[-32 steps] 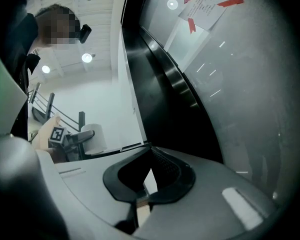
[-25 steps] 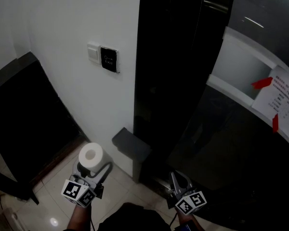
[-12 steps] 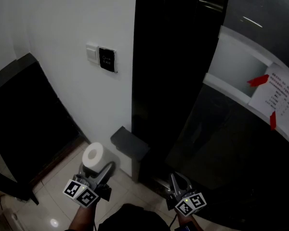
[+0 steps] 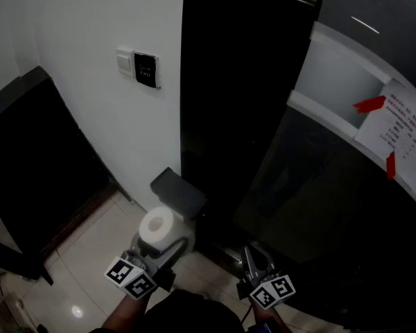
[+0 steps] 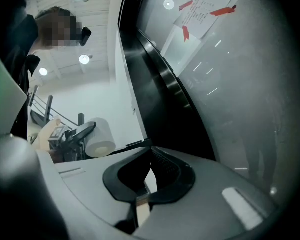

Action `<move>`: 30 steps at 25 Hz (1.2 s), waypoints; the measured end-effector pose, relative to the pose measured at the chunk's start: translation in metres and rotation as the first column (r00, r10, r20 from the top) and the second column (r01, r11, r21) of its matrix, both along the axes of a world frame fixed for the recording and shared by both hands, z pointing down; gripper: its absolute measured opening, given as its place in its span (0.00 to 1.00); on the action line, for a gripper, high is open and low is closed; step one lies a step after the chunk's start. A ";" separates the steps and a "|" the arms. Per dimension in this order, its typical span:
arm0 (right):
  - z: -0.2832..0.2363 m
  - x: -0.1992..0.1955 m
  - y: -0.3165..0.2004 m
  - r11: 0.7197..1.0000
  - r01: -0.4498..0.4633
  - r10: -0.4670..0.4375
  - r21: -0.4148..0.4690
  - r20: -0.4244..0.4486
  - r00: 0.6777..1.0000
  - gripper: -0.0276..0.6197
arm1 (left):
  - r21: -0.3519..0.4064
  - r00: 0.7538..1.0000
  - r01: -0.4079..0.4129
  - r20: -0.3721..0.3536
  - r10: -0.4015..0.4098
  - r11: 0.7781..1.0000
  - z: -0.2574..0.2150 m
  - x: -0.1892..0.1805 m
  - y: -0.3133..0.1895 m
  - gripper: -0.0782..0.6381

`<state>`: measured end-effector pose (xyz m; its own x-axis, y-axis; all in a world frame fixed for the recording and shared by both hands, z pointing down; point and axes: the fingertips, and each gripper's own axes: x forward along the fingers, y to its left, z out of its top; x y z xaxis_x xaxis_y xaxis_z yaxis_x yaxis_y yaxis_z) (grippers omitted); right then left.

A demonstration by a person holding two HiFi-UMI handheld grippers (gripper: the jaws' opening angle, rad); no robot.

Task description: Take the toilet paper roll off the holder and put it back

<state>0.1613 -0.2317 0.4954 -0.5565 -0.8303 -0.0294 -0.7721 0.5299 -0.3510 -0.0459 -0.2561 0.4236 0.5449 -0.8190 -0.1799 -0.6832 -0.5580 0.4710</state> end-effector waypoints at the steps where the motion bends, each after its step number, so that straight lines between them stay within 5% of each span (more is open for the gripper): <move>1: 0.000 0.002 0.002 1.000 -0.002 0.002 0.001 0.001 1.000 0.06 | -0.009 1.000 -0.016 -0.015 0.016 1.000 0.003 0.007 0.001 0.75; 8: -0.002 0.013 0.013 1.000 -0.005 0.005 0.009 0.003 1.000 0.06 | -0.066 0.984 -0.124 -0.134 0.114 0.990 0.019 0.050 0.009 0.75; 15: -0.008 0.026 0.018 0.999 -0.026 0.027 0.023 -0.009 1.000 0.06 | -0.159 0.934 -0.225 -0.317 0.167 0.961 0.046 0.072 0.010 0.75; 22: -0.018 0.018 0.014 0.999 0.003 -0.002 0.050 -0.023 1.000 0.06 | -0.203 0.933 -0.253 -0.312 0.182 0.946 0.074 0.086 -0.001 0.75; 30: -0.012 0.002 0.011 0.998 0.052 -0.051 0.032 -0.028 0.998 0.06 | -0.266 0.905 -0.320 -0.371 0.210 0.909 0.110 0.103 -0.007 0.75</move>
